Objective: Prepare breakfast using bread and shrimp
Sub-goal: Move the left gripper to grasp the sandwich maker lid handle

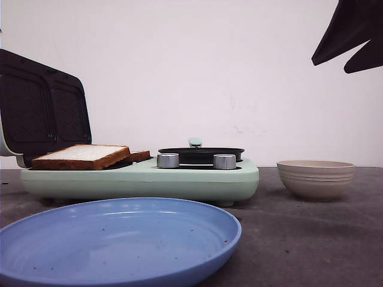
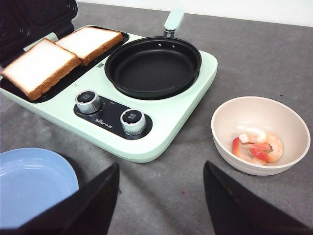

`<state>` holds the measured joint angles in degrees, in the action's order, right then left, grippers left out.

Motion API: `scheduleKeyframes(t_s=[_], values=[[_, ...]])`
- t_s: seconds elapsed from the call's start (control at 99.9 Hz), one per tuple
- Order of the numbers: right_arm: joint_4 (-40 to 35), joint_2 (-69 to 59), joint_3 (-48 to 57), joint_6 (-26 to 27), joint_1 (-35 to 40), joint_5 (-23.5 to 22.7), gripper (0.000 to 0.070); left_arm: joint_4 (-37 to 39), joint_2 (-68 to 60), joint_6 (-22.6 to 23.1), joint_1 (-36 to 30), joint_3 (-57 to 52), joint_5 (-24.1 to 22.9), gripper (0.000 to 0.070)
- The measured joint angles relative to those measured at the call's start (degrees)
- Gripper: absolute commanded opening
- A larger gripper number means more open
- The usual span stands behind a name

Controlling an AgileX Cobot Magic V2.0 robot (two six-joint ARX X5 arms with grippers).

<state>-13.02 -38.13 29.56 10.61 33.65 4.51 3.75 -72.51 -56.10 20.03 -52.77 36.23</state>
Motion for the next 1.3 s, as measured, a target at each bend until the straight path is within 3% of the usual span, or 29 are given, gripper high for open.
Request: scheduleKeyframes(t_s=[0.24,0.631,0.771,1.011,1.161,1.302], values=[[0.0,0.0,0.0,0.1,0.0,0.0,0.0329,5.1,-4.8,0.7,0.0,-1.9,0.1,0.0515],[-0.3,0.0,0.0,0.1,0.0,0.0,0.0329,6.0,-12.0,0.7,0.0,-7.1,3.8,0.0505],[-0.3,0.0,0.0,0.1,0.0,0.0,0.0329,6.1,-13.5,0.7,-0.2,-7.9,4.5,0.0438],[-0.3,0.0,0.0,0.1,0.0,0.0,0.0329,6.3,-15.8,0.5,-2.0,-7.9,6.2,0.0426],[-0.3,0.0,0.0,0.2,0.0,0.0,0.0329,7.0,-15.8,0.5,-2.7,-8.0,5.8,0.0303],[-0.3,0.0,0.0,0.2,0.0,0.0,0.0329,7.8,-15.8,0.5,-3.0,-8.2,5.6,0.0257]])
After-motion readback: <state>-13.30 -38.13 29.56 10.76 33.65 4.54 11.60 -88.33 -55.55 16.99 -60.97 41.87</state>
